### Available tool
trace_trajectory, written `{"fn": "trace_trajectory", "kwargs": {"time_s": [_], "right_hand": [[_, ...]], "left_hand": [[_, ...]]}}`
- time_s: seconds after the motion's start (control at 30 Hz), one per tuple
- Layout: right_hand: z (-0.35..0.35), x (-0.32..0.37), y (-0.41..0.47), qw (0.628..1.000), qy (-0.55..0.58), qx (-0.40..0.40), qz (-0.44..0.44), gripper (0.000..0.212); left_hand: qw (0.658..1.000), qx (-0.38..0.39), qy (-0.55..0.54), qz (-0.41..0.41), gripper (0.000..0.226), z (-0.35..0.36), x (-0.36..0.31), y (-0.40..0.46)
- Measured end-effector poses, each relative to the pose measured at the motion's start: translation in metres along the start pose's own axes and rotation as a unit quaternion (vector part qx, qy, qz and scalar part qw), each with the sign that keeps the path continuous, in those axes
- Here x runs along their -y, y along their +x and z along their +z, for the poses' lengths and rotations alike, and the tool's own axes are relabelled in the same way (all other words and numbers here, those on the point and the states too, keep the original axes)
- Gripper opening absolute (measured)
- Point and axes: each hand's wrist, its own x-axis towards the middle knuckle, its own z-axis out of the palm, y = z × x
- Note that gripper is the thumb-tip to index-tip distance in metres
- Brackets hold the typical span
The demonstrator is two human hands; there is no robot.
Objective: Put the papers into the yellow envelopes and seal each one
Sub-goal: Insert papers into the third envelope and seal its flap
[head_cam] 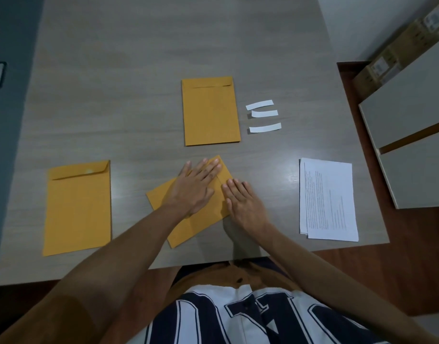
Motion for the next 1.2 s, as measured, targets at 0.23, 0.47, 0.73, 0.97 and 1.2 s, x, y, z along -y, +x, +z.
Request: {"fn": "trace_trajectory", "kwargs": {"time_s": [0.23,0.47,0.73,0.97,1.2], "right_hand": [[0.001,-0.016,-0.056,1.0,-0.007,-0.005,-0.019,0.045],[-0.003,-0.009,-0.055,1.0,0.0,0.013,0.019,0.048],[-0.003,-0.009,-0.054,0.999,0.018,0.02,0.027,0.049],[-0.006,-0.011,-0.057,1.0,0.01,0.02,0.017,0.052],[-0.009,-0.006,-0.057,0.999,0.011,0.042,0.024,0.053]], "left_hand": [[1.0,0.002,-0.009,-0.001,0.065,-0.003,-0.001,-0.001],[0.999,0.044,0.004,-0.02,0.065,-0.01,-0.01,0.002],[0.994,-0.003,0.007,0.109,0.064,0.008,-0.041,-0.017],[1.0,-0.014,-0.015,-0.002,0.063,0.0,-0.024,0.004],[0.998,-0.016,-0.035,-0.051,0.058,-0.006,-0.009,0.02]]}}
